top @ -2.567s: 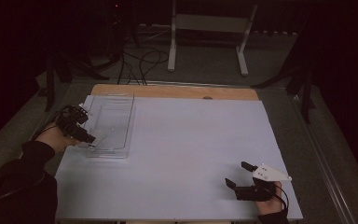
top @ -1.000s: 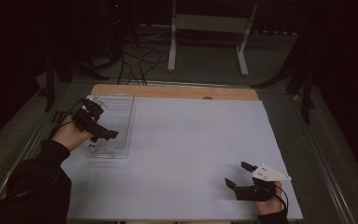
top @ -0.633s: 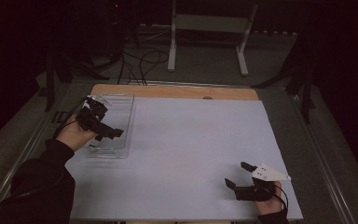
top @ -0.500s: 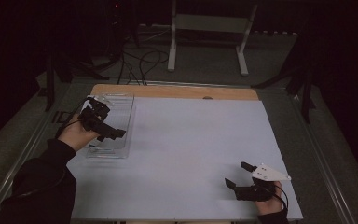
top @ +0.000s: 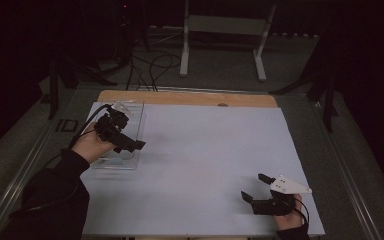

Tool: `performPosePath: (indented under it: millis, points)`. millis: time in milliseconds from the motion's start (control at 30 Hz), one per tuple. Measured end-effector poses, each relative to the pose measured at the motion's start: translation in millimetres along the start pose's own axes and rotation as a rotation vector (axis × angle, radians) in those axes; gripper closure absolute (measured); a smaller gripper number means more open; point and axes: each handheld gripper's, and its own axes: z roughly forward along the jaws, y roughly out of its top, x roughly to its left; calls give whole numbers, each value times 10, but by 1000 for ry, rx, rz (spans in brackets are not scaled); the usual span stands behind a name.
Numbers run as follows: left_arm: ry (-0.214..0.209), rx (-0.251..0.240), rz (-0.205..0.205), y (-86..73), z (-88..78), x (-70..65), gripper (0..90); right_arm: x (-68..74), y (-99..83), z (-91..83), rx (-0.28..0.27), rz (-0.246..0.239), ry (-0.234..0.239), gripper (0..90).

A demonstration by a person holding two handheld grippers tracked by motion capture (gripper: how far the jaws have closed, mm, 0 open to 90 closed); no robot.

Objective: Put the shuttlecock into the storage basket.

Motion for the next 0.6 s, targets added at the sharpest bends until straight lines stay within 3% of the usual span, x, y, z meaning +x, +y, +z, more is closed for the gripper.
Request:
performPosePath:
  millis: [233,433,600]
  points:
    - [-13,-3,33,49,31,-92,2,-3,-2,0,2,0,0,100]
    - [-65,-13,53,91,81,-148,2,-3,-1,-4,0,0,0,99]
    - [-67,-10,77,117,125,-217,2,-2,-1,-2,2,-1,1,99]
